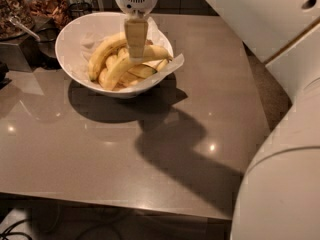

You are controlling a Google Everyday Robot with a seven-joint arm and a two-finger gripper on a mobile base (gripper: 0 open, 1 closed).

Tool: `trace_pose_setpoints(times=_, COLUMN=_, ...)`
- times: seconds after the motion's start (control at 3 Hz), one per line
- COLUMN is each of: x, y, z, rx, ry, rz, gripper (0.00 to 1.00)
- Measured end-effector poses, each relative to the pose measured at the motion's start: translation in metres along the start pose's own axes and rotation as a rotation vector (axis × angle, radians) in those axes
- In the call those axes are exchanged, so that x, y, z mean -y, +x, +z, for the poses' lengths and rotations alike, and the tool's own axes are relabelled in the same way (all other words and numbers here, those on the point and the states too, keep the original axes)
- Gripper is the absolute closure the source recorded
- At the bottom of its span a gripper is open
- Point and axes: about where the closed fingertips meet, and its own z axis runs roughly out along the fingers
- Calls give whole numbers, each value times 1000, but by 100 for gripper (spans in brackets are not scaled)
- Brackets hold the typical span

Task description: Pick banana from white bowl

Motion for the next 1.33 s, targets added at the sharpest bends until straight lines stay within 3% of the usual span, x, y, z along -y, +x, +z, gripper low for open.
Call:
trace_pose_setpoints(times=0.67, x=1, y=-3, z=29, rx=-37, ry=-48, rz=0, gripper=48)
trace_pose_setpoints(times=1.0, x=0, y=-1, z=40, rx=-57, ry=-64, rz=-4, gripper=48)
trace_pose_setpoints(times=1.33, x=3, y=0, z=42, rx=-75, ry=-60, rz=-15, gripper=52)
